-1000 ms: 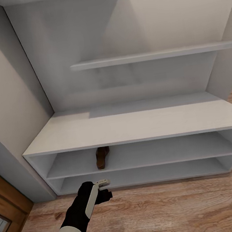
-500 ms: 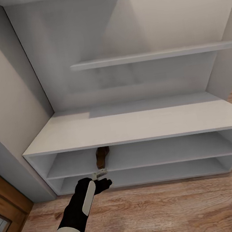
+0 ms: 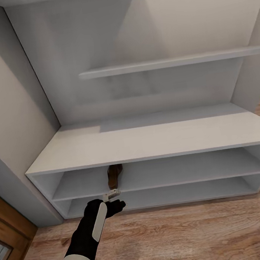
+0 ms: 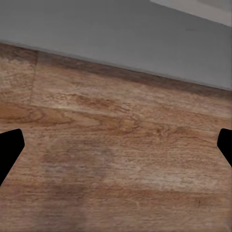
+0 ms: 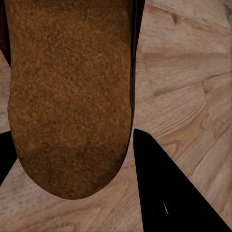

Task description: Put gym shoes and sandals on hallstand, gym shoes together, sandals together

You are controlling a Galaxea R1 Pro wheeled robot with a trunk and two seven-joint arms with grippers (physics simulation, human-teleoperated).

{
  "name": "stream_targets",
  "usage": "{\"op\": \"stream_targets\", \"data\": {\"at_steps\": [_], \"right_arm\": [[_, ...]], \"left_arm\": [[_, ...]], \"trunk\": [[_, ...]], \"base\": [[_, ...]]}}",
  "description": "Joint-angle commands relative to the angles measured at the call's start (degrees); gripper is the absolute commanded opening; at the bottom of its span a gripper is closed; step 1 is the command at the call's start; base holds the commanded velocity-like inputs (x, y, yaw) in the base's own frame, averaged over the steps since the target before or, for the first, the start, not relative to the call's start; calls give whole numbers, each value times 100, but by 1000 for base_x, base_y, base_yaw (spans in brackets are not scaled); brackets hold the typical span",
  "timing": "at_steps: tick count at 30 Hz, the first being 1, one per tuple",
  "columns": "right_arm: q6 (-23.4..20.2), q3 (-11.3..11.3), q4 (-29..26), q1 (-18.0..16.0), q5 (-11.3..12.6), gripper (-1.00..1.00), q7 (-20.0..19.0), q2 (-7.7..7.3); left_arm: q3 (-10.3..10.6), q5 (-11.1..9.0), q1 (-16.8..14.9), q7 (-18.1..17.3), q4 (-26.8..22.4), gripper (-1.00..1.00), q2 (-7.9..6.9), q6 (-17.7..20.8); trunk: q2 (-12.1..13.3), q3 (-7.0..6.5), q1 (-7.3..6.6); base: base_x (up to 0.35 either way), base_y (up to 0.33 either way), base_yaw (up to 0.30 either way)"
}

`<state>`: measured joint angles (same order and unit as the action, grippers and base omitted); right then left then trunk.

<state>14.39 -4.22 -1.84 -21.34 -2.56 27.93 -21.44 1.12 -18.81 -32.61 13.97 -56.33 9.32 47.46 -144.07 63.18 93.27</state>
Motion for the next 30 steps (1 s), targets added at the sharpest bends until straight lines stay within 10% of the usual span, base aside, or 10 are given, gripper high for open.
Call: {"op": "stream_targets", "data": {"at_steps": [1, 11, 17, 19, 27, 30], "right_arm": [[11, 0, 0, 0, 19, -100, -6, 0], [11, 0, 0, 0, 19, -100, -6, 3], [11, 6, 0, -1, 19, -100, -6, 5], [11, 7, -2, -2, 19, -100, -6, 6], [19, 7, -39, -2, 39, -100, -8, 18], [20, 11, -145, -2, 42, -100, -12, 92]], "left_arm": [[1, 0, 0, 0, 0, 100, 0, 0], [6, 0, 0, -9, 131, 100, 0, -12], [25, 8, 0, -24, 1126, 100, -7, -532], [40, 16, 0, -91, 1557, 100, -22, -966], [596, 481, 0, -1883, 4227, 100, -60, -5008], [695, 572, 0, -2148, 4514, 100, -67, -5556]], "trunk": [[0, 0, 0], [0, 0, 0], [0, 0, 0], [0, 0, 0], [0, 0, 0], [0, 0, 0]], "base": [[0, 0, 0], [0, 0, 0], [0, 0, 0], [0, 0, 0], [0, 0, 0], [-35, 20, 0]]}}
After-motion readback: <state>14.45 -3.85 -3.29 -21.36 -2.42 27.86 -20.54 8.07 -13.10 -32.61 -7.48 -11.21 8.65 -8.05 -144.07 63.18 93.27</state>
